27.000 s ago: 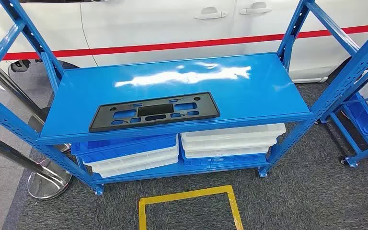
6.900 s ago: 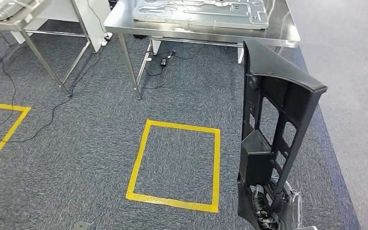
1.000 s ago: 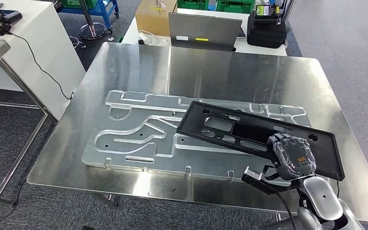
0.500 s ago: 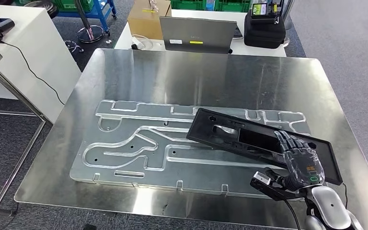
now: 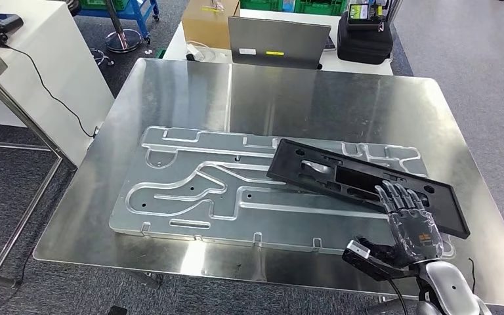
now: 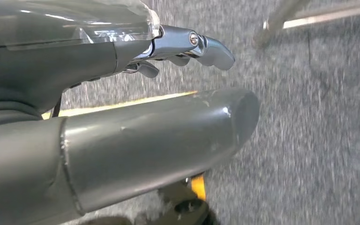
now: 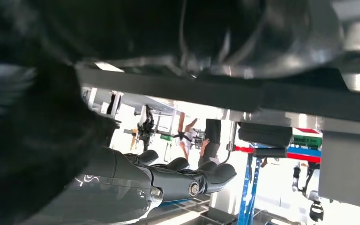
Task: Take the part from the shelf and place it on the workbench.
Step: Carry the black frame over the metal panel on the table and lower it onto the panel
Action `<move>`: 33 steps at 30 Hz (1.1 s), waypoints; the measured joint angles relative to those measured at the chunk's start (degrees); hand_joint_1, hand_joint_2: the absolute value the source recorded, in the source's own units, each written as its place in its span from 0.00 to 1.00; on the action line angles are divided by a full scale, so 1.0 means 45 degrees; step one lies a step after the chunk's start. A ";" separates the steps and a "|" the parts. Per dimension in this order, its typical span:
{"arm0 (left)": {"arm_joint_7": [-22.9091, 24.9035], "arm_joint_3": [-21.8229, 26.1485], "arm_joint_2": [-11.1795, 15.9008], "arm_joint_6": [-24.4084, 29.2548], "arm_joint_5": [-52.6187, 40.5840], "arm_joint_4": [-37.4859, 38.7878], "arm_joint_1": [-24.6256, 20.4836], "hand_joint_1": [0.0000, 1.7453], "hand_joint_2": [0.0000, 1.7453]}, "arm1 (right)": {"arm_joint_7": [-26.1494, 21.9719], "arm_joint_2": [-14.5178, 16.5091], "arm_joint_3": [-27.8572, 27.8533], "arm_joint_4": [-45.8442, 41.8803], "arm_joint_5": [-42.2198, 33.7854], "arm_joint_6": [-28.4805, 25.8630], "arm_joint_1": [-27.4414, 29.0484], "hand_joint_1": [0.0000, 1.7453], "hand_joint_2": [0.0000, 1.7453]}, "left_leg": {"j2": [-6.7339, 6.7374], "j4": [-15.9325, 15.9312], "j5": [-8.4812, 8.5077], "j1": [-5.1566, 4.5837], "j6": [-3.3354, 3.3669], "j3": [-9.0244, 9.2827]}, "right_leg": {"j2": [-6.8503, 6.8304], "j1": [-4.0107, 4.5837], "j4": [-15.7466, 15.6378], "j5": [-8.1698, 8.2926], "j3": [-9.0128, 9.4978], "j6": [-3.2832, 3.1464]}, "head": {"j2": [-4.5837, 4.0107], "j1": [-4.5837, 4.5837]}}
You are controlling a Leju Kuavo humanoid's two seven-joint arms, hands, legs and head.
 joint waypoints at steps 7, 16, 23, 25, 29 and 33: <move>-0.0029 0.0004 -0.0004 -0.0050 0.0018 0.0004 0.0012 0.00 0.00 | 0.0006 0.0126 0.0112 -0.0090 0.0423 -0.0238 0.0179 0.00 0.00 | -0.0055 0.0232 0.0020 0.0013 -0.0547 -0.0268 | -0.0004 0.0085 -0.1614 0.0750 0.0623 -0.0522 | 0.0000 -0.0005; -0.0015 0.0005 -0.0022 -0.0001 0.0068 0.0004 -0.0007 0.00 0.00 | 0.0142 0.0649 0.0548 -0.0377 0.1533 -0.1352 0.0636 0.00 0.00 | -0.0047 0.1531 -0.1536 0.0051 -0.0616 0.1190 | -0.0127 0.0156 -0.1438 0.1877 -0.0908 -0.0614 | 0.0000 -0.0007; 0.0008 0.0022 -0.0055 0.0073 0.0123 0.0011 0.0031 0.00 0.00 | 0.0448 0.1023 0.1035 -0.0805 0.2573 -0.2379 0.1139 0.00 0.00 | 0.0054 -0.0662 -0.1295 0.0017 -0.0026 0.2155 | -0.0095 0.0132 -0.0931 0.1572 -0.1275 -0.0138 | 0.0000 0.0001; 0.0010 0.0038 -0.0062 0.0075 0.0130 0.0013 0.0044 0.00 0.00 | 0.0573 0.1090 0.1223 -0.0901 0.2777 -0.2546 0.1317 0.00 0.00 | 0.0105 -0.0663 -0.1008 0.0020 0.0112 0.1819 | -0.0063 0.0089 0.0371 0.0219 -0.1615 -0.0081 | 0.0000 0.0004; 0.0010 0.0130 -0.0067 0.0077 0.0139 0.0016 0.0101 0.00 0.00 | 0.0730 0.1210 0.1534 -0.1024 0.2935 -0.2716 0.1617 0.00 0.00 | 0.0146 -0.0489 -0.0524 0.0017 0.0040 0.1066 | -0.0058 0.0025 0.2028 0.0031 -0.1473 0.0050 | 0.0000 0.0001; 0.0010 0.0183 -0.0097 0.0077 0.0139 0.0018 0.0116 0.00 0.00 | 0.0776 0.1264 0.1653 -0.1127 0.2939 -0.2755 0.1658 0.00 0.00 | 0.0150 -0.0088 -0.0303 0.0023 -0.0156 0.0448 | -0.0038 -0.0016 -0.0573 0.0575 0.0534 0.0020 | 0.0000 -0.0002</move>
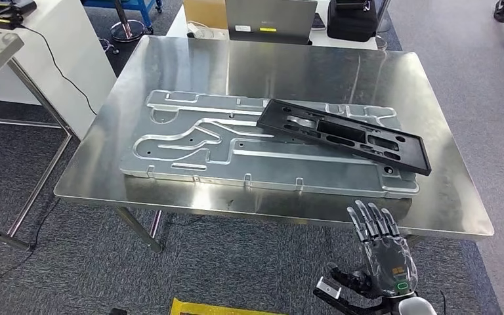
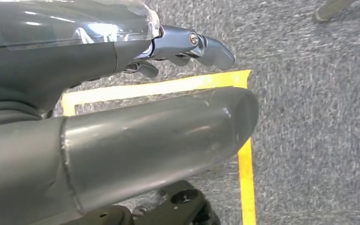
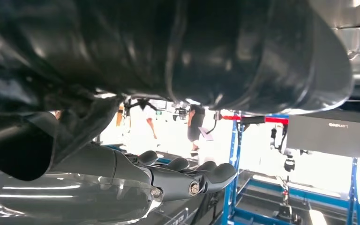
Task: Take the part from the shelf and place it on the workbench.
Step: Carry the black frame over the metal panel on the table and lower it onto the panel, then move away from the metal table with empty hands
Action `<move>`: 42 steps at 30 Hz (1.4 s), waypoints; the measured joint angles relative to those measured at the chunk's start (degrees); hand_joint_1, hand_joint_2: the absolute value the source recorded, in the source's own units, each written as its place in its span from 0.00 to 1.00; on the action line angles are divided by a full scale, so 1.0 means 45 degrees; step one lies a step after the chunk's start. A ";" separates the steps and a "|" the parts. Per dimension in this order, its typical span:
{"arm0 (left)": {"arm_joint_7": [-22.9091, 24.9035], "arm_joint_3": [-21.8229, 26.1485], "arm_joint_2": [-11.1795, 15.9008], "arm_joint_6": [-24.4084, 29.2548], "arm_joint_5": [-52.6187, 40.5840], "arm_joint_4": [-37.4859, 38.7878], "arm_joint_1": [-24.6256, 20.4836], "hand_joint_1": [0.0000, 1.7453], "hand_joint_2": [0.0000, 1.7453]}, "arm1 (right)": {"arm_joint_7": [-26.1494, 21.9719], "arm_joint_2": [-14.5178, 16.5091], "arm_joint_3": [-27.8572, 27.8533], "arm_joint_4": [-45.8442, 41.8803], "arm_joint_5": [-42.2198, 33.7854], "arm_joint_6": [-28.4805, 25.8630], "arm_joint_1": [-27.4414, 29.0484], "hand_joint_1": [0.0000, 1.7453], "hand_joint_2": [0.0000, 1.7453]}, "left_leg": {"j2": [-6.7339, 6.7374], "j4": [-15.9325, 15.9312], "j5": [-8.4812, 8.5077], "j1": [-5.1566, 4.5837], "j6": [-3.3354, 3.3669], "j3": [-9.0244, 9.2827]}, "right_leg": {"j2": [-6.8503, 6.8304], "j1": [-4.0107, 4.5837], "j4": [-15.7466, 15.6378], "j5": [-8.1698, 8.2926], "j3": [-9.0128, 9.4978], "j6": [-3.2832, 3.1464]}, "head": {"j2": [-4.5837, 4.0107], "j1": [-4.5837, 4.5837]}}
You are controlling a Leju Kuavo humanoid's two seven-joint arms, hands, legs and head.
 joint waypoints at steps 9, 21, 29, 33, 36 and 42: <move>-0.0027 0.0109 -0.0025 0.0072 0.0165 0.0018 0.0120 0.00 0.00 | 0.0252 0.0305 0.0243 -0.0184 -0.0988 -0.0507 0.0618 0.00 0.00 | -0.0059 0.2509 -0.2153 0.0099 -0.0666 -0.0904 | -0.0127 0.0070 -0.1089 0.0588 -0.0423 -0.0762 | 0.0000 -0.0010; -0.0605 0.1274 -0.0084 0.0398 0.0546 0.0032 0.0632 0.00 0.00 | -0.5161 0.5507 -0.3409 0.3390 -0.6143 -0.1394 0.1955 0.00 0.00 | -0.0027 -0.0738 -0.1312 0.0042 0.0015 0.2245 | -0.0092 0.0112 -0.0633 0.1291 -0.1782 -0.0195 | 0.0000 -0.0004; -0.0705 0.1991 -0.0146 0.0510 0.0458 0.0036 0.0768 0.00 0.00 | -0.3628 0.7714 -0.6717 0.7022 -0.5358 -0.0909 0.1345 0.00 0.00 | 0.0101 -0.0308 -0.0157 -0.0028 0.0118 0.0449 | -0.0039 0.0130 0.1655 0.0125 -0.0892 -0.0235 | 0.0000 -0.0004; -0.0837 0.2355 -0.0226 0.0596 0.0379 0.0055 0.0786 0.00 0.00 | -0.2194 0.8089 -0.7364 0.9131 -0.7247 0.0035 0.0835 0.00 0.00 | 0.0120 0.0023 0.0218 -0.0076 -0.0148 -0.0060 | -0.0037 0.0305 -0.1307 -0.0493 0.1146 -0.0514 | 0.0000 -0.0005; -0.0906 0.2597 -0.0198 0.0646 0.0245 0.0098 0.0787 0.00 0.00 | -0.0946 0.8314 -0.7809 1.0752 -0.8773 0.0682 0.0411 0.00 0.00 | 0.0055 0.0233 0.0097 -0.0028 -0.0393 -0.0319 | -0.0144 0.0248 -0.1478 -0.0176 0.0809 -0.0753 | 0.0000 -0.0007; -0.0831 0.2868 -0.0182 0.0665 0.0040 0.0163 0.0723 0.00 0.00 | 0.0018 0.8471 -0.9005 1.3614 -0.8873 0.1369 -0.0633 0.00 0.00 | -0.0026 0.3583 -0.2014 0.0149 -0.0737 -0.0710 | -0.0594 0.0258 -0.1314 0.0768 -0.0521 -0.0928 | 0.0000 -0.0022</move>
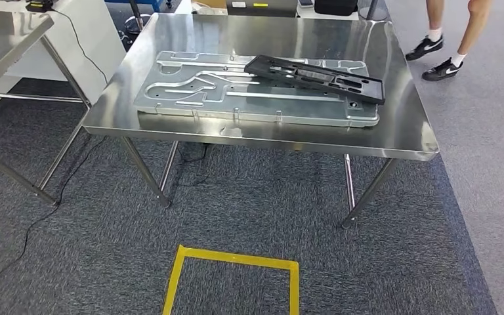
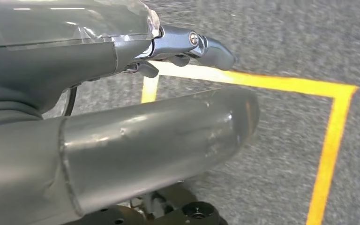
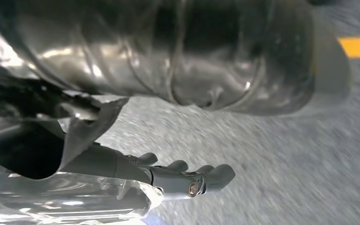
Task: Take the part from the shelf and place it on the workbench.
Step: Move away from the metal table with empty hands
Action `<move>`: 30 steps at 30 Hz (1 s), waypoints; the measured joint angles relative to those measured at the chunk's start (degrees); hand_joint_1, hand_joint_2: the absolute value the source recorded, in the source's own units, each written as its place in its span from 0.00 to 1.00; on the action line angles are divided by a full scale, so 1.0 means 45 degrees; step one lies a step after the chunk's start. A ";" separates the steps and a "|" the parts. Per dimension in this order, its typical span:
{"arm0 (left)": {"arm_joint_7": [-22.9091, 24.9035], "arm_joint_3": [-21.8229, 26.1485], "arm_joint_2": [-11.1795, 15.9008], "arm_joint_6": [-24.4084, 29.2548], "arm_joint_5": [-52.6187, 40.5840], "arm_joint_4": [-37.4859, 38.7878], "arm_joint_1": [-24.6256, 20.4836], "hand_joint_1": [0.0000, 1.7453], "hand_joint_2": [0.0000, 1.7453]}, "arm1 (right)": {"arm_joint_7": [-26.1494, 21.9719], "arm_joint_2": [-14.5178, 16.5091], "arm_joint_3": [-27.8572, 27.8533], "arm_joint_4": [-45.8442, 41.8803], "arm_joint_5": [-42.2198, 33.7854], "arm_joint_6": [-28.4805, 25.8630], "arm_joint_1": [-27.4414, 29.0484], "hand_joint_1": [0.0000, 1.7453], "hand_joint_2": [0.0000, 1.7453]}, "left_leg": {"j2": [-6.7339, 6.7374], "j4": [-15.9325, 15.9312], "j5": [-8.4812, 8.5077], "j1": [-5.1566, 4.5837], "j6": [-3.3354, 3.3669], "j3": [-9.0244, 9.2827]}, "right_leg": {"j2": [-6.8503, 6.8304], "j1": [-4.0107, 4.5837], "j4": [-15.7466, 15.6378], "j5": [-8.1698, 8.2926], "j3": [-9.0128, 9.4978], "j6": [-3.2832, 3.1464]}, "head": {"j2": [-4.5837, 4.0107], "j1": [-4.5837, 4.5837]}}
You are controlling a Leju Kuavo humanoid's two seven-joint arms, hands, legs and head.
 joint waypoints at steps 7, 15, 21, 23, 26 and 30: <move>-0.0051 0.0211 -0.0002 -0.0018 -0.0179 0.0001 -0.0290 0.00 0.00 | -0.0516 0.0086 -0.1101 0.1276 0.0540 0.0499 -0.0641 0.00 0.00 | 0.0582 -0.4148 0.0165 -0.0107 0.0362 0.3255 | -0.0840 0.0019 0.0586 0.0689 -0.0990 0.0435 | 0.0000 0.0007; -0.0057 0.0543 -0.0044 -0.0012 -0.0300 0.0022 -0.0090 0.00 0.00 | -0.0479 0.0077 -0.1128 0.1366 0.0366 0.1039 -0.0482 0.00 0.00 | -0.0230 -0.4151 0.1445 -0.0174 0.0923 0.1770 | 0.0566 -0.0061 0.3947 -0.1969 -0.1417 0.0710 | 0.0000 0.0007; -0.0080 0.0687 -0.0143 0.0004 -0.0325 0.0041 -0.0148 0.00 0.00 | -0.0450 0.0078 -0.1091 0.1283 0.0352 0.1129 -0.0430 0.00 0.00 | -0.1056 -0.3741 0.2181 -0.0217 0.0676 0.0697 | 0.1735 0.0102 0.0002 -0.1227 0.1701 0.0203 | 0.0000 0.0001; -0.0085 0.0739 -0.0137 0.0039 -0.0347 0.0041 -0.0133 0.00 0.00 | -0.0315 0.0088 -0.1012 0.1228 0.0248 0.1195 -0.0396 0.00 0.00 | -0.1282 -0.3754 0.2390 -0.0208 0.0525 0.0538 | 0.1478 0.0087 -0.0296 -0.1202 0.1709 0.0157 | 0.0000 0.0005; -0.0098 0.0853 -0.0126 0.0115 -0.0430 0.0045 -0.0086 0.00 0.00 | 0.0148 0.0100 -0.0679 0.0968 -0.0206 0.1315 -0.0148 0.00 0.00 | -0.0730 -0.2879 0.1446 -0.0161 0.0310 0.0093 | 0.0900 -0.0009 -0.0408 -0.0900 0.1444 -0.0044 | 0.0000 -0.0014; -0.0115 0.0965 -0.0151 0.0220 -0.0510 0.0056 -0.0086 0.00 0.00 | 0.0615 0.0097 -0.0113 0.0509 -0.0681 0.1347 0.0338 0.00 0.00 | -0.0177 -0.0069 0.0164 0.0039 -0.0070 -0.0566 | 0.0066 0.0008 -0.0276 -0.0606 0.0901 -0.0026 | 0.0000 -0.0030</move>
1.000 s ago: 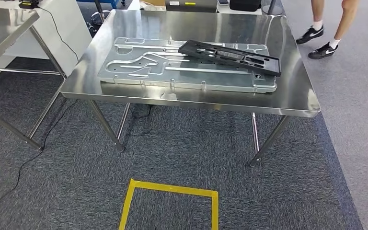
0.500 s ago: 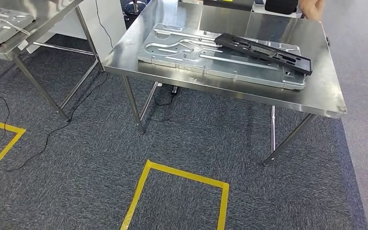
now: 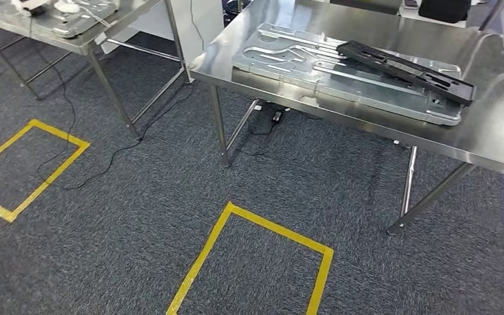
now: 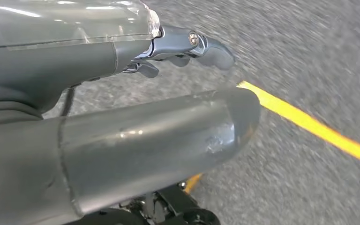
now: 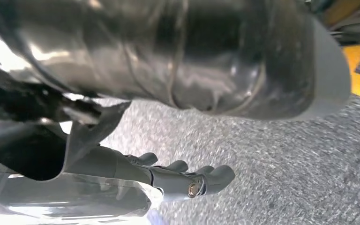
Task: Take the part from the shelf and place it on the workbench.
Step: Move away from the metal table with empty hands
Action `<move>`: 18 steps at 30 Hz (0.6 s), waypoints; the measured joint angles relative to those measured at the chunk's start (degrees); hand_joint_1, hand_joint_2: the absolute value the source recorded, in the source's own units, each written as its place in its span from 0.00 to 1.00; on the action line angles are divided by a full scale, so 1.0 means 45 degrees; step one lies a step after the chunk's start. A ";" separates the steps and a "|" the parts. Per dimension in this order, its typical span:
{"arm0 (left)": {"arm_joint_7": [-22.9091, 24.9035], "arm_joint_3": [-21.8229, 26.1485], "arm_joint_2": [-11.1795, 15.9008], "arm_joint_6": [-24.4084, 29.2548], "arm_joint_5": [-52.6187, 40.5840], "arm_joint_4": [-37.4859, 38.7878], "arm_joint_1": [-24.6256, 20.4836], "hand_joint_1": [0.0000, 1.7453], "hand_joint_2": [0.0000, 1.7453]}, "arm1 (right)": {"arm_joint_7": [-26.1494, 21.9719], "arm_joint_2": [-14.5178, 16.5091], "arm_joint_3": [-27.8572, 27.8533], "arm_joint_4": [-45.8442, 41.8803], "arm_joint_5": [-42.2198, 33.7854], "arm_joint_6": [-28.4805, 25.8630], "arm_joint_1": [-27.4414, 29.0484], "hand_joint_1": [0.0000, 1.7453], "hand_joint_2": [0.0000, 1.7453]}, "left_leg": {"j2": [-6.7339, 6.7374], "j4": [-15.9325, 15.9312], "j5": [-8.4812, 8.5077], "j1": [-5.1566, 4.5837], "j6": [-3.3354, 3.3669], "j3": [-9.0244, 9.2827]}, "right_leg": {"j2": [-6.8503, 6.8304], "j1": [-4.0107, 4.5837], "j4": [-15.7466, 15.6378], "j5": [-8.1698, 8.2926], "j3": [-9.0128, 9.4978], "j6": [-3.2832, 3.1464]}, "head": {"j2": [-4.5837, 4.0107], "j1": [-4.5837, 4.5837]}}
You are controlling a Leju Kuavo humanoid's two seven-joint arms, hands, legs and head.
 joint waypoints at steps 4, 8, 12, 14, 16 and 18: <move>-0.0001 0.0038 0.0001 0.0033 -0.0011 0.0000 0.0030 0.00 0.00 | 0.0069 0.0000 0.0335 -0.0265 -0.0084 0.0005 0.0088 0.00 0.00 | 0.0618 -0.2454 0.0930 0.0049 -0.0014 0.2151 | -0.0616 -0.0007 0.0266 0.0148 -0.0437 0.0184 | 0.0000 -0.0002; -0.0004 0.0050 -0.0001 0.0034 -0.0036 0.0000 0.0012 0.00 0.00 | 0.0070 0.0009 0.0526 -0.0432 -0.0088 0.0005 0.0109 0.00 0.00 | 0.0844 -0.4132 0.0667 -0.0096 0.0363 0.3002 | -0.1120 0.0051 0.0371 0.0246 -0.0485 0.0470 | 0.0000 0.0002; -0.0002 0.0066 -0.0021 0.0038 -0.0036 0.0014 0.0071 0.00 0.00 | 0.0070 -0.0001 0.0615 -0.0561 -0.0088 0.0002 0.0202 0.00 0.00 | 0.0432 -0.4323 0.0970 -0.0027 0.0781 0.2850 | 0.0102 -0.0061 0.1972 -0.0918 -0.1154 0.0695 | 0.0000 0.0005; 0.0020 0.0072 -0.0019 0.0062 -0.0039 0.0015 0.0052 0.00 0.00 | 0.0080 -0.0004 0.0623 -0.0577 -0.0097 0.0004 0.0256 0.00 0.00 | 0.0165 -0.4271 0.1051 -0.0052 0.0862 0.2702 | 0.0462 -0.0078 0.3612 -0.1680 -0.1855 0.0725 | 0.0000 0.0004; 0.0145 0.0091 -0.0019 0.0138 -0.0072 0.0023 0.0072 0.00 0.00 | 0.0105 -0.0006 0.0635 -0.0590 -0.0151 0.0033 0.0292 0.00 0.00 | -0.0175 -0.4171 0.1086 -0.0069 0.0859 0.2619 | 0.0523 -0.0095 0.3874 -0.1493 -0.1899 0.0735 | 0.0000 0.0004; 0.0406 0.0112 -0.0023 0.0293 -0.0153 0.0041 0.0101 0.00 0.00 | 0.0138 -0.0006 0.0657 -0.0637 -0.0249 0.0088 0.0337 0.00 0.00 | -0.0529 -0.4037 0.1067 -0.0069 0.0810 0.2586 | 0.0731 -0.0141 0.2363 -0.0579 -0.1118 0.0701 | 0.0000 0.0005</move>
